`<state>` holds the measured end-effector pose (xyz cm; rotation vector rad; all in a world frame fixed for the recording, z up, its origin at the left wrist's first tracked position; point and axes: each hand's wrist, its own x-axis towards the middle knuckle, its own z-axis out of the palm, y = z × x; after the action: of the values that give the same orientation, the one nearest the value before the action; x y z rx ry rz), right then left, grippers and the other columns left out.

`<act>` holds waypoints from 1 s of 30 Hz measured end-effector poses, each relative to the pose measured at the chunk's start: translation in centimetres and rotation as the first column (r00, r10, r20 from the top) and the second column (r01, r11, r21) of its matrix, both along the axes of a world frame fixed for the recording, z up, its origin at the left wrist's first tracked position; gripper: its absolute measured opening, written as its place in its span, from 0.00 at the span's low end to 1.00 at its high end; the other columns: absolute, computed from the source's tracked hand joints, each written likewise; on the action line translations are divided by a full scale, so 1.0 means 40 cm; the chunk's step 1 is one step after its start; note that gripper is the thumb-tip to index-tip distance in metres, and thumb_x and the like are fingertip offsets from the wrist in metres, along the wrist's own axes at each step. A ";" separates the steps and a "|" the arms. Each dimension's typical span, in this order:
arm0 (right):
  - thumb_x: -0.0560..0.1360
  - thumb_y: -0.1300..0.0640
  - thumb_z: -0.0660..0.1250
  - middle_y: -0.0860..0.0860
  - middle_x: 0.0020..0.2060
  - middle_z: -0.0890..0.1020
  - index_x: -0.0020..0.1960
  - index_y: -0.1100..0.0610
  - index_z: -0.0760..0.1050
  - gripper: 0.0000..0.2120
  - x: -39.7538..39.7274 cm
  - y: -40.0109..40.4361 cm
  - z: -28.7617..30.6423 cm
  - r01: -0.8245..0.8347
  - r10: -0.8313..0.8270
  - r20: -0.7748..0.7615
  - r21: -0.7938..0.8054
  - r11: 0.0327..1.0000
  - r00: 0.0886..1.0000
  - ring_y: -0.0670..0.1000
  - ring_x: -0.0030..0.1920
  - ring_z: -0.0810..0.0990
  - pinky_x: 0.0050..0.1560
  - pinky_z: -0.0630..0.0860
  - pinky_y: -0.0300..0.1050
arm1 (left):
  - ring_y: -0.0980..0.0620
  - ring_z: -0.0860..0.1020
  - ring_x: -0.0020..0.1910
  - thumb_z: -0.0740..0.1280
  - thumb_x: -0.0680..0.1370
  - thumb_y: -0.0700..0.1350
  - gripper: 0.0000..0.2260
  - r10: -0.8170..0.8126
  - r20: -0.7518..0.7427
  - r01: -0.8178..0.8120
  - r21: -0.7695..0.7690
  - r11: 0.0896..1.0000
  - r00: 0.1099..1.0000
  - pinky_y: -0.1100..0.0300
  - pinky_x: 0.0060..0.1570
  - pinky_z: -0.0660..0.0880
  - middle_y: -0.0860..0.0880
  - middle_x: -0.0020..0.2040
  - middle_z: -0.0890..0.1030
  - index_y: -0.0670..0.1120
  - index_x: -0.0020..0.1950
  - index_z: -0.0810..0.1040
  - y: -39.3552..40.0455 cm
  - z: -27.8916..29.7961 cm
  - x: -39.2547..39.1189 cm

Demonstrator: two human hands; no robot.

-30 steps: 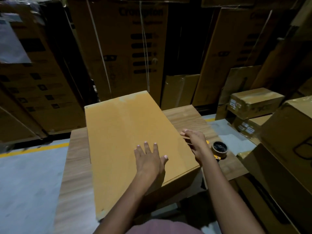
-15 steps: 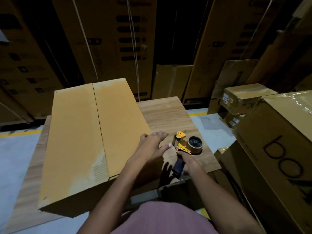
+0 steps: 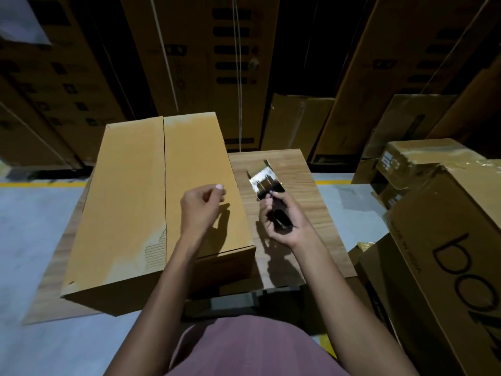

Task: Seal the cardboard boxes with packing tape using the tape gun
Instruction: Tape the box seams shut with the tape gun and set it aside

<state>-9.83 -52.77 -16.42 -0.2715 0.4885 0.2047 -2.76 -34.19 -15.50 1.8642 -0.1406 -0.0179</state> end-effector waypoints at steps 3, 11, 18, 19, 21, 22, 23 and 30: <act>0.75 0.62 0.69 0.55 0.37 0.78 0.44 0.61 0.76 0.03 0.011 0.043 0.041 -0.099 0.114 0.040 -0.276 0.956 0.993 0.49 0.31 0.81 0.32 0.81 0.39 | 0.57 0.85 0.45 0.66 0.82 0.52 0.12 0.082 0.005 -0.082 -0.050 0.995 0.997 0.56 0.47 0.80 0.53 0.44 0.87 0.47 0.50 0.87 0.046 0.017 0.033; 0.75 0.59 0.73 0.60 0.42 0.86 0.48 0.58 0.80 0.04 0.030 0.247 -0.031 -0.006 0.068 0.040 -0.824 0.566 0.997 0.57 0.44 0.83 0.49 0.79 0.54 | 0.46 0.80 0.62 0.67 0.81 0.56 0.21 0.226 0.212 -0.293 0.381 0.877 0.951 0.50 0.62 0.75 0.44 0.61 0.83 0.42 0.64 0.82 0.329 -0.026 0.157; 0.69 0.44 0.72 0.60 0.38 0.84 0.44 0.58 0.79 0.16 0.041 0.324 -0.068 0.250 -0.175 0.225 -0.958 0.137 0.958 0.64 0.41 0.83 0.43 0.81 0.63 | 0.44 0.78 0.60 0.65 0.80 0.57 0.18 -0.068 0.225 -0.105 0.675 0.730 0.972 0.46 0.58 0.68 0.47 0.58 0.84 0.46 0.62 0.83 0.383 -0.079 0.294; 0.70 0.43 0.70 0.59 0.37 0.84 0.44 0.60 0.80 0.19 0.034 0.332 -0.070 0.257 -0.172 0.235 -0.959 0.118 0.957 0.61 0.40 0.84 0.42 0.81 0.59 | 0.43 0.78 0.60 0.63 0.80 0.59 0.20 -0.121 0.225 -0.073 0.699 0.711 0.967 0.45 0.57 0.69 0.46 0.58 0.84 0.46 0.61 0.83 0.408 -0.083 0.322; 0.71 0.42 0.69 0.55 0.35 0.85 0.42 0.60 0.80 0.19 0.027 0.342 -0.074 0.247 -0.183 0.235 -0.968 0.048 0.955 0.57 0.38 0.84 0.41 0.81 0.57 | 0.43 0.77 0.62 0.59 0.77 0.64 0.27 -0.214 0.228 -0.026 0.739 0.673 0.950 0.43 0.58 0.73 0.46 0.60 0.83 0.46 0.61 0.83 0.474 -0.096 0.380; 0.71 0.43 0.70 0.54 0.34 0.85 0.41 0.59 0.80 0.18 0.033 0.344 -0.074 0.234 -0.208 0.228 -0.972 0.007 0.951 0.57 0.38 0.84 0.40 0.81 0.59 | 0.43 0.76 0.64 0.58 0.77 0.66 0.28 -0.234 0.230 -0.016 0.744 0.667 0.945 0.42 0.61 0.73 0.46 0.63 0.82 0.47 0.62 0.83 0.509 -0.106 0.406; 0.71 0.43 0.70 0.55 0.34 0.84 0.40 0.57 0.79 0.16 0.045 0.339 -0.077 0.211 -0.243 0.214 -0.977 -0.037 0.946 0.58 0.38 0.84 0.40 0.81 0.61 | 0.43 0.75 0.66 0.59 0.77 0.65 0.27 -0.235 0.233 -0.016 0.743 0.669 0.944 0.40 0.63 0.71 0.46 0.65 0.80 0.48 0.64 0.82 0.538 -0.116 0.425; 0.72 0.46 0.74 0.59 0.39 0.86 0.45 0.58 0.78 0.16 0.138 0.237 -0.046 -0.003 -0.270 0.036 -0.989 -0.145 0.962 0.63 0.42 0.85 0.47 0.82 0.66 | 0.41 0.61 0.78 0.58 0.81 0.58 0.24 -0.189 0.137 0.055 0.653 0.755 0.972 0.38 0.69 0.67 0.46 0.76 0.69 0.48 0.73 0.75 0.528 -0.153 0.425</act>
<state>-4.30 -43.29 -18.24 -1.8541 0.8012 -0.4854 14.25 -13.07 -21.62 2.5534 -0.4424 0.0304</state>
